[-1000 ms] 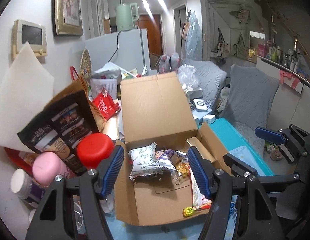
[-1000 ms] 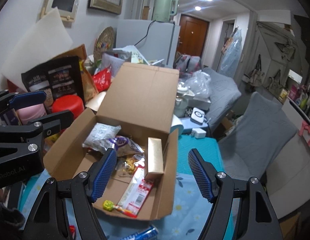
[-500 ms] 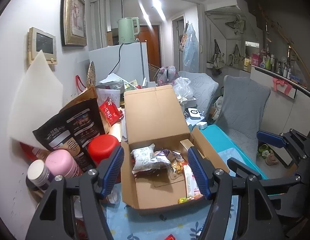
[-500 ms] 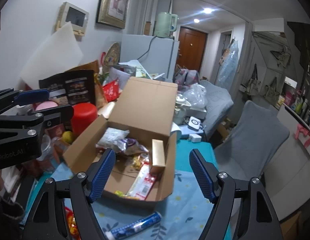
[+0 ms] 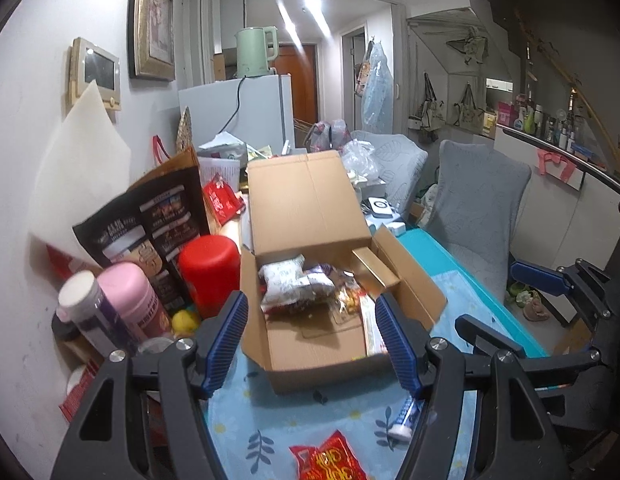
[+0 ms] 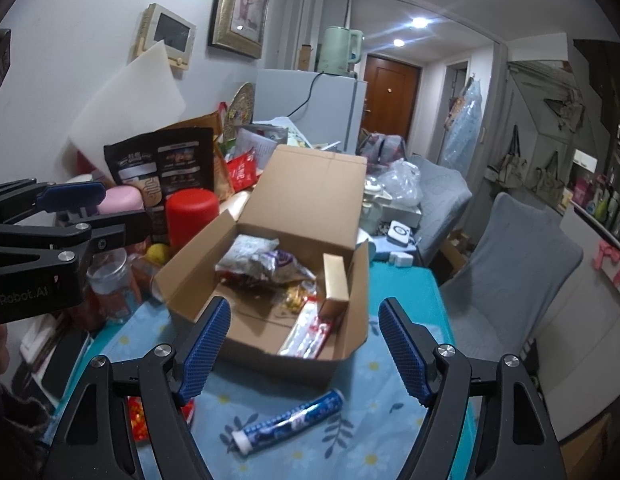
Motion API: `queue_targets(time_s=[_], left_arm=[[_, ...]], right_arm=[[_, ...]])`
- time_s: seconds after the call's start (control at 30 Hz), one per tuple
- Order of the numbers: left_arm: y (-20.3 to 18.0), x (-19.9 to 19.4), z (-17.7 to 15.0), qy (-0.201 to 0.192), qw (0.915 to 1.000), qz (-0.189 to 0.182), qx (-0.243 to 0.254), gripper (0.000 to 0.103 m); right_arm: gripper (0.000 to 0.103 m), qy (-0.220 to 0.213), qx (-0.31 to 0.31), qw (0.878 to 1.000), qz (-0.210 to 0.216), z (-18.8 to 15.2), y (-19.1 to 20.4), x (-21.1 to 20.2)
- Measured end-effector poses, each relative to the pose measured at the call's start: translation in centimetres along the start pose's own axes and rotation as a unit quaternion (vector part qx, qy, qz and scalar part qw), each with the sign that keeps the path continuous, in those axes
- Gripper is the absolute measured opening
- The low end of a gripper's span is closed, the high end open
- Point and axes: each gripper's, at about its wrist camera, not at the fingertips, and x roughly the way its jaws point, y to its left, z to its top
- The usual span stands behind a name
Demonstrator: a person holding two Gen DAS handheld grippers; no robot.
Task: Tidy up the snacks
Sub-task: 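Withdraw both tools from the box toward the red bag and blue tube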
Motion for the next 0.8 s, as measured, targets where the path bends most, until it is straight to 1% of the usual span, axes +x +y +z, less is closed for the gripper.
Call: queue_targets(time_s=[0.4,0.53,0.63,0.8], left_arm=[[-0.1,0.5,-5.8,0.048,0.9987,-0.014,-0.007,0.066],[0.4,0.9,-8.3,0.061,0.9976,-0.024,-0.020,0.066],[0.7,1.7,-10.2,0.086,0.9957,-0.021,-0.028,0.066],[1.4,2.4,-13.2,0.108,0.9925,-0.026,-0.053,0.066]], right_arm=[[0.077,0.027,0.013,0.999,0.015,-4.9,1.5,0.6],[0.077,0.045,0.016,0.999,0.021,-6.7,2.2,1.3],[0.077,0.059,0.020,0.998,0.032,-8.2,2.8,1.9],[0.077,0.067,0.040,0.996,0.049,-10.3,3.5,2.9]])
